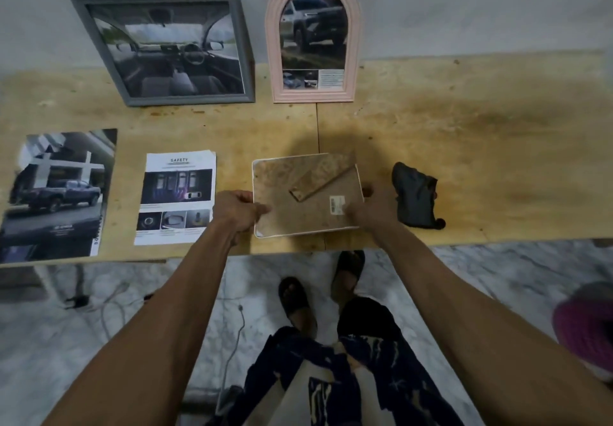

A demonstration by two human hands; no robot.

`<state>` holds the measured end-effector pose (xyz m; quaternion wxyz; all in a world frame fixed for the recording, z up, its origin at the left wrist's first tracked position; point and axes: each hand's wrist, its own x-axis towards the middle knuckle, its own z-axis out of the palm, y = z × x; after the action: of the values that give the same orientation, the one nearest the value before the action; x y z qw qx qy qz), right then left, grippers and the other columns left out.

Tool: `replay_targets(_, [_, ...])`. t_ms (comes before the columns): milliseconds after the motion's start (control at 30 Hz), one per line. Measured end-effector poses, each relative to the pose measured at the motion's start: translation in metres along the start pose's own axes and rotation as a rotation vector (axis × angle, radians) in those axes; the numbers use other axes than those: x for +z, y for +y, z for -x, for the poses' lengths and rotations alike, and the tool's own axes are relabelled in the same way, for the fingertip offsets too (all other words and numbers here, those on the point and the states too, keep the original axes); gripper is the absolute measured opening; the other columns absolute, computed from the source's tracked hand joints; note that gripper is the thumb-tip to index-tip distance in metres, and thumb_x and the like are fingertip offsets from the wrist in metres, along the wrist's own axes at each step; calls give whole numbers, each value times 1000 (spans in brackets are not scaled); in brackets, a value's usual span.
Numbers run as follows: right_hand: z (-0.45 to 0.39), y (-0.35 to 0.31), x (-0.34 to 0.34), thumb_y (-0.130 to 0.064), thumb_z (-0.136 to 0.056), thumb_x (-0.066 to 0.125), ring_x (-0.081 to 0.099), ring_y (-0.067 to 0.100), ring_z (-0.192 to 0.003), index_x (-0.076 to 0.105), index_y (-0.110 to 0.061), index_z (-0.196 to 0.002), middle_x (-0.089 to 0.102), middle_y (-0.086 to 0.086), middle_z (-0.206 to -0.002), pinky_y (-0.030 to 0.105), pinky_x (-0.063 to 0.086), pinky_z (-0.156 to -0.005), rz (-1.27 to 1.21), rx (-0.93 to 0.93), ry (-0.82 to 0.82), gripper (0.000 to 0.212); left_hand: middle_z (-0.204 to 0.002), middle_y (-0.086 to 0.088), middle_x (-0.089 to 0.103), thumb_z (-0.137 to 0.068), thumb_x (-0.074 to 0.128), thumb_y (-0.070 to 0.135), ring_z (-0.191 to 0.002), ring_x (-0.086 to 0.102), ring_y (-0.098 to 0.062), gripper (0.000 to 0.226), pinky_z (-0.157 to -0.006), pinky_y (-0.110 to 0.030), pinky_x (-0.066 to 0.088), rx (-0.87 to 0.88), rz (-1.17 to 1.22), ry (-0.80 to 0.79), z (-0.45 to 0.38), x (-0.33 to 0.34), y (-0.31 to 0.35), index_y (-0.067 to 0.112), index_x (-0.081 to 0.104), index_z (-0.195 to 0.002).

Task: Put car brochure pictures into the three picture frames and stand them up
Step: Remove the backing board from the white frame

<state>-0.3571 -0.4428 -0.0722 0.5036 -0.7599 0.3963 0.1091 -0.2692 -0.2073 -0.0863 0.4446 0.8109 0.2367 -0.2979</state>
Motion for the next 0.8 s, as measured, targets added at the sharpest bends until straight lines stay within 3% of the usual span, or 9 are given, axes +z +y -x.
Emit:
replay_targets(133, [-7, 9, 8, -4, -81, 74, 57, 17, -92, 55, -5, -117, 60, 4, -107, 24, 47, -69, 40, -13, 4, 41, -95, -15, 75, -74, 87, 8, -71, 65, -20, 27, -72, -32, 57, 31, -34, 32, -7, 14, -2, 3, 76, -99])
replay_targets(200, [-8, 12, 12, -3, -81, 72, 55, 14, -88, 56, -4, -114, 59, 3, -104, 11, 43, -56, 42, -26, 26, 37, -92, -12, 75, -75, 87, 10, -75, 69, -22, 30, -76, -34, 60, 26, -46, 58, -10, 17, -4, 4, 76, -102])
replay_targets(300, [-12, 16, 16, -3, -84, 70, 54, 12, -86, 56, -2, -115, 58, 2, -102, 7, 39, -46, 50, -30, 52, 35, -89, -9, 76, -73, 87, 16, -83, 73, -25, 22, -83, -41, 61, 35, -115, 92, -14, 20, -7, 11, 78, -93])
replay_targets(400, [-17, 19, 19, -8, -83, 70, 53, 11, -86, 55, -7, -107, 55, -1, -98, 8, 36, -45, 109, -41, 73, 29, -83, -8, 76, -65, 88, 20, -80, 74, -28, 20, -78, -46, 62, 48, -146, 98, -17, 23, -9, 18, 71, -73])
replay_targets(467, [-20, 21, 21, -10, -81, 71, 57, 16, -91, 52, -11, -106, 57, 1, -103, 12, 39, -54, 160, -49, 90, 32, -92, -7, 74, -67, 84, 23, -87, 71, -29, 26, -80, -44, 60, 88, -214, 119, -15, 24, -7, 18, 65, -84])
replay_targets(567, [-21, 24, 26, -15, -75, 74, 50, 29, -116, 38, -16, -139, 48, 10, -129, 34, 46, -82, 198, -53, 56, 73, -118, -7, 63, -69, 78, 29, -102, 64, -28, 58, -87, -42, 56, 199, -357, 116, -9, 27, 3, 19, 54, -122])
replay_targets(633, [-19, 26, 29, -23, -71, 79, 42, 31, -121, 26, -25, -147, 44, 9, -131, 39, 42, -87, 318, -141, 28, 93, -130, -9, 49, -74, 76, 34, -111, 58, -30, 73, -92, -45, 53, 258, -455, 57, -12, 29, 11, 24, 44, -138])
replay_targets(733, [-15, 29, 31, -31, -74, 80, 37, 33, -119, 17, -31, -151, 41, 10, -127, 46, 41, -92, 473, -214, -8, 99, -130, -10, 39, -81, 69, 42, -116, 53, -35, 59, -94, -50, 52, 286, -623, 13, -21, 30, 21, 27, 43, -131])
replay_targets(800, [-15, 31, 32, -33, -76, 79, 36, 36, -118, 22, -29, -148, 39, 11, -127, 47, 39, -93, 503, -222, -7, 92, -128, -10, 38, -84, 66, 45, -115, 54, -39, 50, -92, -50, 52, 277, -713, 34, -25, 31, 26, 23, 47, -125])
